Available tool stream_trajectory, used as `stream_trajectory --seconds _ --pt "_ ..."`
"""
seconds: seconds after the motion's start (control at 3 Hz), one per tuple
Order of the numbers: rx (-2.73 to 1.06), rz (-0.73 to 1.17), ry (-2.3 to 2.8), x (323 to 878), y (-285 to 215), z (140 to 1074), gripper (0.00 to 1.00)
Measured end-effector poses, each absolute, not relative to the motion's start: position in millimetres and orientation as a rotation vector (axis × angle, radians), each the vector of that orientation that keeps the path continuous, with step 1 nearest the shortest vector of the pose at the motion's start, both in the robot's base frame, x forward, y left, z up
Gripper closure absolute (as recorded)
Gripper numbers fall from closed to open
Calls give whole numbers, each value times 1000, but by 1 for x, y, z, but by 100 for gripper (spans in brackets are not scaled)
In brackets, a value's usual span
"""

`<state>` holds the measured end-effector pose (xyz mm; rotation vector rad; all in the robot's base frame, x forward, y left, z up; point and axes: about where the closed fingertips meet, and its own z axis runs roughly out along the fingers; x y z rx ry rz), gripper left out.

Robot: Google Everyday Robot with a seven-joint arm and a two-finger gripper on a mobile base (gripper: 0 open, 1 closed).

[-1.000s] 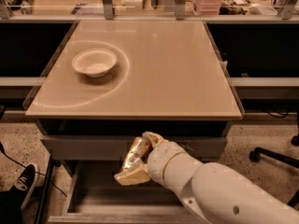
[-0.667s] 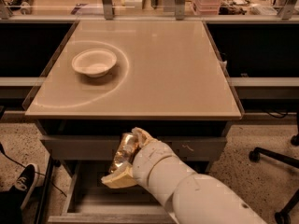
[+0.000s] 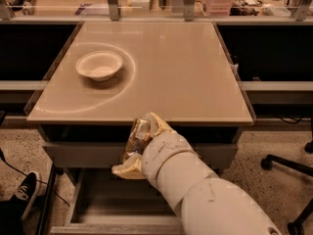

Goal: Pick orange can from middle drawer and place on counter

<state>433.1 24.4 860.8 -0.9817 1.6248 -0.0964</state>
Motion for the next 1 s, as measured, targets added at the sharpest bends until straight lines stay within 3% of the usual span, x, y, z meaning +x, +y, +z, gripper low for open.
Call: stream_trajectory --seconds 1.0 --pt "-1025 -184 1564 460 4 877 100"
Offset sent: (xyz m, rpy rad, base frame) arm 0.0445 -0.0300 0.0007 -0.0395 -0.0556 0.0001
